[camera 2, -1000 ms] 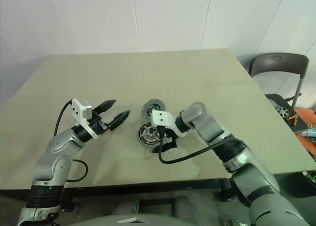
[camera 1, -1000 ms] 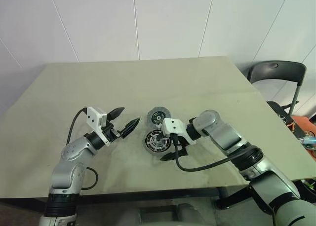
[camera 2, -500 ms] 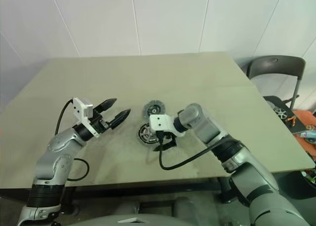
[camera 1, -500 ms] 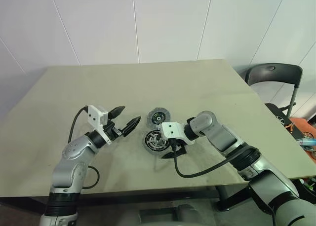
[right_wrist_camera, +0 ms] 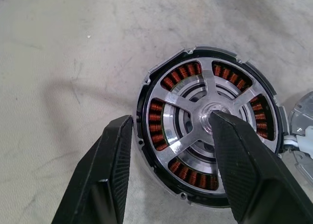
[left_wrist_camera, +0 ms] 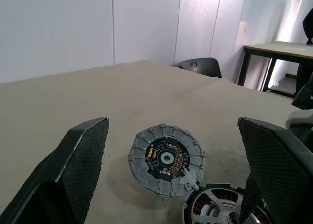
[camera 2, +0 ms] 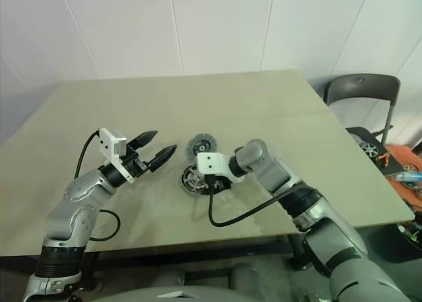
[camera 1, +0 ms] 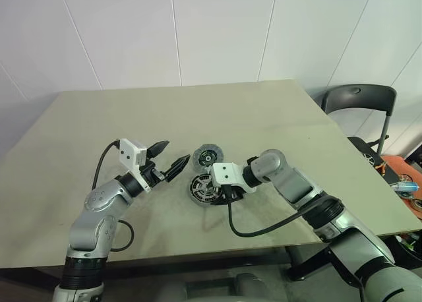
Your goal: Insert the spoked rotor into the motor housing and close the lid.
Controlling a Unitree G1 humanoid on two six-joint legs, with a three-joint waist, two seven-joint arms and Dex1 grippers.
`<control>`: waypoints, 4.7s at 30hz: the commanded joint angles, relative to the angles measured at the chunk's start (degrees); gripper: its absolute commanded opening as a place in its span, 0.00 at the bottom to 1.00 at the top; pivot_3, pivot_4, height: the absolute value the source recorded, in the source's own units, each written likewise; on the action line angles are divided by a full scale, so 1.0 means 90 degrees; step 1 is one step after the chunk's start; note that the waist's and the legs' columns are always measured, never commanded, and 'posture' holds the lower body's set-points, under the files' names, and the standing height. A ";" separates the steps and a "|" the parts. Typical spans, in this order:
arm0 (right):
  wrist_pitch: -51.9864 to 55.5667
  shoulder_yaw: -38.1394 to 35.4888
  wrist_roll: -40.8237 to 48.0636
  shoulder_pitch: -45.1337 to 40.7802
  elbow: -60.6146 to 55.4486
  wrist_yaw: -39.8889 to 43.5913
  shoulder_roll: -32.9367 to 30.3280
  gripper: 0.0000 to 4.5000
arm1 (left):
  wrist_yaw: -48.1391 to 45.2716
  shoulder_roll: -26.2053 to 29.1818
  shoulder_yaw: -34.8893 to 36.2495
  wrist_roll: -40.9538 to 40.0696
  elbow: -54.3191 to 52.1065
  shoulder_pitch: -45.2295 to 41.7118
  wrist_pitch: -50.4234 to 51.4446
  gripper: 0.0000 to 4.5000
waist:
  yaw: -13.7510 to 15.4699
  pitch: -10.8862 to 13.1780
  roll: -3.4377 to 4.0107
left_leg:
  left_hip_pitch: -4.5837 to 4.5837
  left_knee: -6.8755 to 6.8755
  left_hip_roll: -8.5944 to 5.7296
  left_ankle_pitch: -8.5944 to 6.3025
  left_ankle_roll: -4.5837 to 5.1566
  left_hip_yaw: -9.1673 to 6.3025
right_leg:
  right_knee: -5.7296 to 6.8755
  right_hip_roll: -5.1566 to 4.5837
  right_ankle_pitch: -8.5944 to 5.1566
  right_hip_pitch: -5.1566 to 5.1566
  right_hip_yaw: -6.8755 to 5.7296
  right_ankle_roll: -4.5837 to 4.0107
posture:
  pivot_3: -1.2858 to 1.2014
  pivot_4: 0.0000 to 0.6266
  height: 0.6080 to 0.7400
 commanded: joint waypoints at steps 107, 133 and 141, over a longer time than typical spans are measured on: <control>0.0195 0.0219 -0.0760 -0.0641 -0.0010 -0.0035 -0.0123 0.01 | -0.0224 -0.0099 -0.0187 0.0234 0.0433 -0.0293 -0.0445 1.00 | 0.0138 0.0015 0.0011 | -0.0177 0.0009 0.0025 -0.0001 -0.0001 0.0024 | -0.0011 0.0003 0.0068 -0.0177 -0.0021 -0.0012 | 0.52 0.00 1.00; -0.0123 0.0075 -0.0248 -0.0666 -0.0239 0.1191 -0.0595 0.01 | -0.0641 0.0387 -0.0071 0.0178 0.0020 0.0130 -0.0485 1.00 | 0.0232 0.0015 0.0011 | -0.0180 0.0002 0.0026 -0.0001 0.0000 0.0025 | -0.0010 0.0004 0.0069 -0.0184 -0.0022 -0.0011 | 0.52 0.00 1.00; -0.0135 0.0165 -0.0282 -0.0602 -0.0061 0.1392 -0.0551 0.18 | -0.0979 0.1363 -0.0120 -0.0102 -0.0628 0.0855 0.0618 1.00 | 0.0220 0.0016 0.0013 | -0.0179 0.0003 0.0027 -0.0001 0.0000 0.0030 | -0.0009 0.0004 0.0068 -0.0183 -0.0020 -0.0012 | 0.52 0.00 1.00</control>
